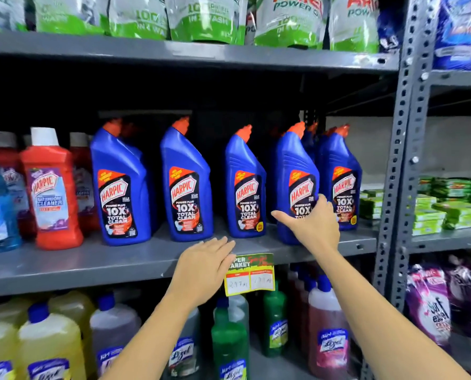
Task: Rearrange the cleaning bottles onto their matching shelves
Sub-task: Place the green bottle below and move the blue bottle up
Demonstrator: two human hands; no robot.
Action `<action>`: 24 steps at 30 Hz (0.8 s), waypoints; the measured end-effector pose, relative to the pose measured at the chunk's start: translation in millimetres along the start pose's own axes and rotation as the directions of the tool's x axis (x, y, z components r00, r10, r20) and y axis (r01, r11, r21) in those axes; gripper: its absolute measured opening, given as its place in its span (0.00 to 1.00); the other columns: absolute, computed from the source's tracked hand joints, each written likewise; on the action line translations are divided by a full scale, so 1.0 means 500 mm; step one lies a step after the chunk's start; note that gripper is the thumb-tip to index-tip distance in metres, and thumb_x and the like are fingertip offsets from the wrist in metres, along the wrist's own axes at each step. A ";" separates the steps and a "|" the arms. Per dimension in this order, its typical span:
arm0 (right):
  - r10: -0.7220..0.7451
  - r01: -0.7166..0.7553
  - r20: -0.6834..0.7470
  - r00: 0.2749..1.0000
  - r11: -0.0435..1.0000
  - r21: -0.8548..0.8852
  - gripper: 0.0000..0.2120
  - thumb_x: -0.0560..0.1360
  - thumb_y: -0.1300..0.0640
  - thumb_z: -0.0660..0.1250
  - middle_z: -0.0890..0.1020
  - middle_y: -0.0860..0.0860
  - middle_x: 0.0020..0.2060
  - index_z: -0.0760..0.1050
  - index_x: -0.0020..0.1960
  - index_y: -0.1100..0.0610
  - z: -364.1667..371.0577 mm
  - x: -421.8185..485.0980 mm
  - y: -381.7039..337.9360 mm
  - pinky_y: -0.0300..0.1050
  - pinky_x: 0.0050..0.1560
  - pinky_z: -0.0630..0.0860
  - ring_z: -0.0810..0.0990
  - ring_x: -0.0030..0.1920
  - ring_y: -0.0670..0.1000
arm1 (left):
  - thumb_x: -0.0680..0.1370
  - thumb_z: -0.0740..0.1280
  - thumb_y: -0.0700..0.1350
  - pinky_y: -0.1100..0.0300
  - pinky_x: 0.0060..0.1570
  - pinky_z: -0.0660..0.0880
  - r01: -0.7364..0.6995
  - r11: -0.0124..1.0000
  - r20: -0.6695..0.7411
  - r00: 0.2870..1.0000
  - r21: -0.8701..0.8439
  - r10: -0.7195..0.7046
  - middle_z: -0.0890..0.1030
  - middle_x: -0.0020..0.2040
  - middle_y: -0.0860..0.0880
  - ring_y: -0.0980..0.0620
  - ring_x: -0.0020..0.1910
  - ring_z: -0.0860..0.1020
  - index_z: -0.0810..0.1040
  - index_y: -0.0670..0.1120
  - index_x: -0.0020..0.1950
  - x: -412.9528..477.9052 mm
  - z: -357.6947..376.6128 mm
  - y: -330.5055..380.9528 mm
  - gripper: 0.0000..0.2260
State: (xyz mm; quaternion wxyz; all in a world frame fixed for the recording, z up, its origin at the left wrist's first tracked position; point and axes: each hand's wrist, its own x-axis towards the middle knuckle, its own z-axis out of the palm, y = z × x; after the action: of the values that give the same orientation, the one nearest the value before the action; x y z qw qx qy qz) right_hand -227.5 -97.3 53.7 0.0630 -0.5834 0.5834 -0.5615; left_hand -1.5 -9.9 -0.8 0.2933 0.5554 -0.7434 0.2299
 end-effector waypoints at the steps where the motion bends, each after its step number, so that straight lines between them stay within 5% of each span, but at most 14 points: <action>1: -0.002 0.002 0.002 1.000 1.000 -0.007 0.57 0.55 0.26 0.73 0.73 0.55 0.66 0.62 0.72 0.58 0.003 -0.001 0.001 0.55 0.50 0.73 0.76 0.61 0.61 | 0.81 0.63 0.50 0.50 0.64 0.72 0.004 1.000 -0.007 1.000 0.003 -0.004 0.79 0.65 0.46 0.46 0.64 0.76 0.77 0.48 0.66 0.000 0.000 0.001 0.15; 10: 0.011 -0.003 0.136 0.991 0.998 -0.058 0.66 0.57 0.33 0.78 0.66 0.60 0.71 0.46 0.79 0.60 -0.008 0.003 0.013 0.56 0.58 0.73 0.71 0.67 0.62 | 0.81 0.64 0.49 0.50 0.63 0.72 0.012 1.000 -0.027 1.000 0.006 -0.012 0.79 0.64 0.47 0.46 0.63 0.77 0.77 0.48 0.65 -0.002 0.001 0.003 0.15; 24: 0.065 -0.061 0.154 0.986 0.998 -0.032 0.53 0.58 0.39 0.81 0.73 0.57 0.65 0.58 0.72 0.58 0.042 0.047 0.019 0.56 0.58 0.73 0.75 0.63 0.62 | 0.81 0.61 0.51 0.50 0.65 0.71 0.028 1.000 -0.020 0.999 0.007 -0.028 0.78 0.66 0.48 0.48 0.65 0.76 0.76 0.49 0.67 -0.001 0.012 -0.003 0.16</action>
State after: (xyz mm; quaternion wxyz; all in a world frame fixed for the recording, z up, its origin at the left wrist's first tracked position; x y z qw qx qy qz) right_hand -225.1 -130.1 53.0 0.1177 -0.6073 0.6025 -0.5043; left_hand -1.3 -14.1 -5.3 0.3020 0.5643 -0.7319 0.2339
